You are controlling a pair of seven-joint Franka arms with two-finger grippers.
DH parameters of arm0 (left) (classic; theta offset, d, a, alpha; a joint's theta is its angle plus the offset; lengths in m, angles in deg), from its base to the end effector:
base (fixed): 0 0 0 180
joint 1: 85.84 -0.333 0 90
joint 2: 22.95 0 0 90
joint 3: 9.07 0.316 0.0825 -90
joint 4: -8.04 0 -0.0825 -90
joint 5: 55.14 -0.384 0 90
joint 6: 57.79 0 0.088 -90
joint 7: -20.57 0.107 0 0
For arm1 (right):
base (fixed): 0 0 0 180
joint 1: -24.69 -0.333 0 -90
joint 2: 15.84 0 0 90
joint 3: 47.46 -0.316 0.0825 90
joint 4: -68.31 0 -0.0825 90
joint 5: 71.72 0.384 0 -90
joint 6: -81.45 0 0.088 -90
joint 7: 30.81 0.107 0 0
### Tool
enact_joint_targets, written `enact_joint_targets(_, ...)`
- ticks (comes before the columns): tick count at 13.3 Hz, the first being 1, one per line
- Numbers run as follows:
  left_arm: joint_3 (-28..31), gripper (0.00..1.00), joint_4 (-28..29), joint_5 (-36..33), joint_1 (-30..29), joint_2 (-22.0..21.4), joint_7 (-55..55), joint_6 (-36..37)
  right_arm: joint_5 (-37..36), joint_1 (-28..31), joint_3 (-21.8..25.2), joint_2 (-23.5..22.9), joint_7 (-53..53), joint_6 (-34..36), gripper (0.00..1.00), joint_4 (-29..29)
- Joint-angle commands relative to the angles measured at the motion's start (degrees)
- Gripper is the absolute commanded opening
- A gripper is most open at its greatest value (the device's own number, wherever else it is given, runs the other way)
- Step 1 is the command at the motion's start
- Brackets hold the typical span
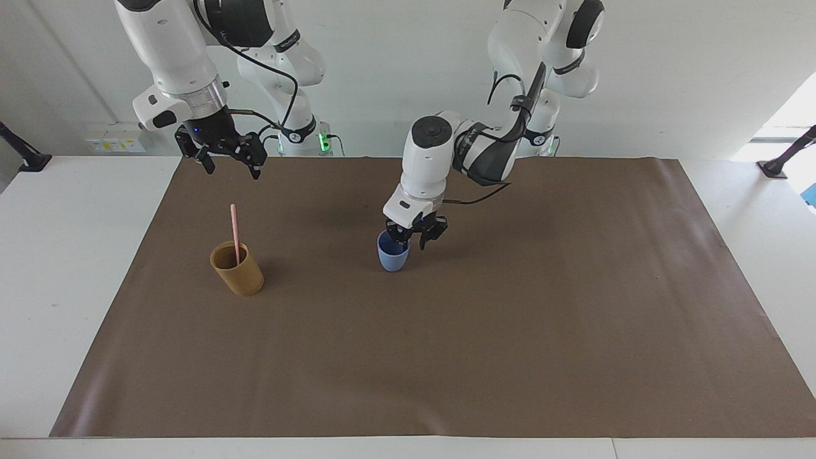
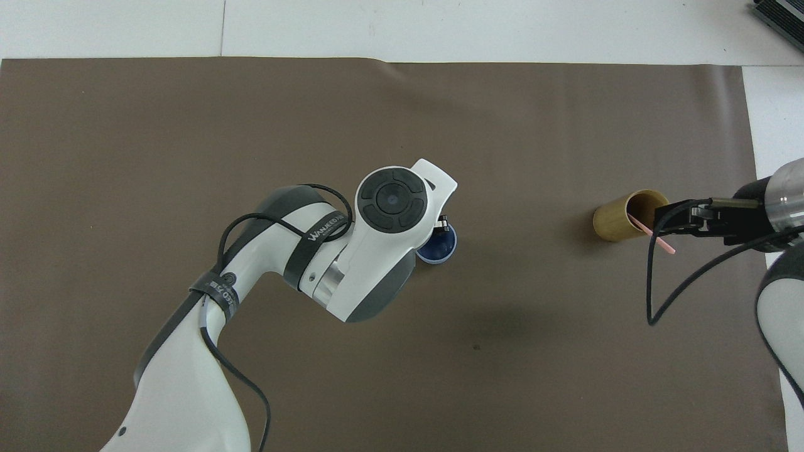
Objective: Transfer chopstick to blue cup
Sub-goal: 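Release the blue cup and withdraw the left gripper to rest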
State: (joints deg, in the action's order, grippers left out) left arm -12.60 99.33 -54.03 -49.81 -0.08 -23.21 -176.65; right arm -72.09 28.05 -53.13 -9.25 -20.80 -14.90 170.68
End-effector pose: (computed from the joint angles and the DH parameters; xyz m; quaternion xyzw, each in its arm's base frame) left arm 0.5264 -0.4295 0.4112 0.9980 0.0440 0.0172 0.0428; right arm 0.5247 0.0232 0.5934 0.9977 -0.0671 0.0056 0.0083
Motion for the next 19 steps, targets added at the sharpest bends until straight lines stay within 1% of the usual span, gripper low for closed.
enact_joint_targets(1,-0.3,1.0,0.7,-0.2,-5.2,-5.0,3.9,5.3,-0.1,0.7,-0.1,4.7,-4.8,-7.1,1.0,8.8)
enact_joint_targets(4,-0.4,1.0,1.4,-0.2,-12.4,-9.8,12.5,10.3,-0.1,3.5,0.0,7.6,-8.2,-16.2,1.0,17.9)
enact_joint_targets(5,-0.4,1.0,2.2,-0.1,-14.7,-11.9,15.4,12.1,-0.1,4.4,-0.1,8.0,-8.3,-18.8,1.0,20.0)
enact_joint_targets(8,-0.5,1.0,4.9,-0.1,-21.1,-16.0,23.8,16.6,0.0,5.0,-0.1,7.6,-8.3,-23.4,1.0,23.7)
enact_joint_targets(10,-0.4,1.0,5.4,-0.1,-24.9,-17.9,29.3,19.9,0.0,5.5,0.0,7.3,-8.4,-26.8,1.0,26.1)
enact_joint_targets(12,-0.4,1.0,5.4,-0.1,-28.3,-19.2,34.3,22.4,0.0,6.1,-0.1,6.5,-9.5,-29.5,0.89,27.5)
enact_joint_targets(13,-0.4,1.0,5.4,-0.1,-29.8,-19.3,36.2,23.3,0.0,6.1,-0.1,6.3,-10.2,-29.7,0.79,27.5)
enact_joint_targets(14,-0.4,1.0,5.4,-0.1,-31.2,-19.4,37.9,24.0,0.0,6.0,-0.1,6.2,-10.4,-30.5,0.72,27.5)
enact_joint_targets(15,-0.4,1.0,5.4,-0.1,-32.3,-19.4,39.5,24.5,-0.1,6.0,-0.1,6.2,-10.4,-31.5,0.7,27.5)
enact_joint_targets(16,-0.4,1.0,5.4,-0.1,-33.3,-19.9,40.9,24.6,-0.1,6.0,-0.1,6.1,-10.8,-31.9,0.65,27.5)
enact_joint_targets(18,-0.3,1.0,5.1,-0.1,-35.5,-21.0,44.8,25.4,0.0,6.0,-0.1,6.1,-13.3,-31.4,0.23,27.5)
enact_joint_targets(19,-0.3,1.0,4.9,-0.1,-36.2,-21.6,45.8,26.1,-0.1,6.0,-0.1,6.1,-14.0,-30.8,0.08,27.5)
